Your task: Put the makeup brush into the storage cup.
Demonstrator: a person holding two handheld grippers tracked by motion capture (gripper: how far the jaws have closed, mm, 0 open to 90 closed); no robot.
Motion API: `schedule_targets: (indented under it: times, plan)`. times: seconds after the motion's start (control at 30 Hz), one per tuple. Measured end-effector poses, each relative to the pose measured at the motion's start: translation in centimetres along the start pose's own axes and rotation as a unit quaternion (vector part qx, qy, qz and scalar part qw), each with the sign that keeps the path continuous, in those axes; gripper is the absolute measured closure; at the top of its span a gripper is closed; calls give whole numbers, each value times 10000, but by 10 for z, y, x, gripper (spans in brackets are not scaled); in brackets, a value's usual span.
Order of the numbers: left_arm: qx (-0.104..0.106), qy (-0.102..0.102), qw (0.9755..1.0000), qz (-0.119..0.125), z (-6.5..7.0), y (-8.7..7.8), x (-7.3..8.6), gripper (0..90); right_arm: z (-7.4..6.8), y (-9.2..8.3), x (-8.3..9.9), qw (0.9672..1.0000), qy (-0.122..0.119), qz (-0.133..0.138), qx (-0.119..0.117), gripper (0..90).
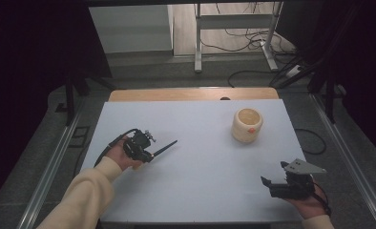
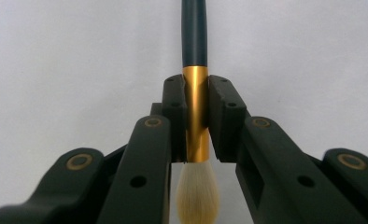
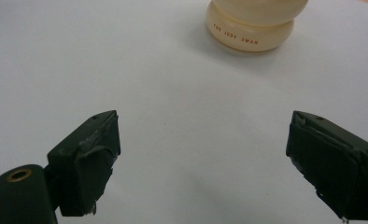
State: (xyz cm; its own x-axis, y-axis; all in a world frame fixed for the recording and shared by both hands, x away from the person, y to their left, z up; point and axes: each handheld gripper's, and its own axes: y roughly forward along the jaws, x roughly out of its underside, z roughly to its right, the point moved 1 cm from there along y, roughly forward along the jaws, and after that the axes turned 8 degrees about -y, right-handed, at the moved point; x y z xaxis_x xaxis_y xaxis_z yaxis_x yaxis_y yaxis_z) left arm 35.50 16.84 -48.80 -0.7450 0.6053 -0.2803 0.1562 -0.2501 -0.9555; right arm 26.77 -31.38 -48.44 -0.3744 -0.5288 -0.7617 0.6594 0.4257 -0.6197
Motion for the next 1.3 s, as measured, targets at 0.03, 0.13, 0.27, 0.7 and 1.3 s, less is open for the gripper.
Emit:
schedule_targets:
  times: [0.03,0.13,0.27,0.7,1.3]
  plan:
    - [16,7,10000,16,1,-1,0,787,0,0,0,10000,0,-1,3,108]
    - [55,25,10000,1,2,-1,-1,788,0,0,0,10000,-6,-16,5,108]
    - [70,29,10000,15,3,-2,-1,787,-1,0,0,10000,-10,-10,11,108]
    - [144,73,9998,103,6,-6,-2,787,-1,0,0,10000,-22,-14,18,108]
    - [209,173,9994,203,15,-11,-5,788,-1,1,0,10000,-36,-22,11,108]
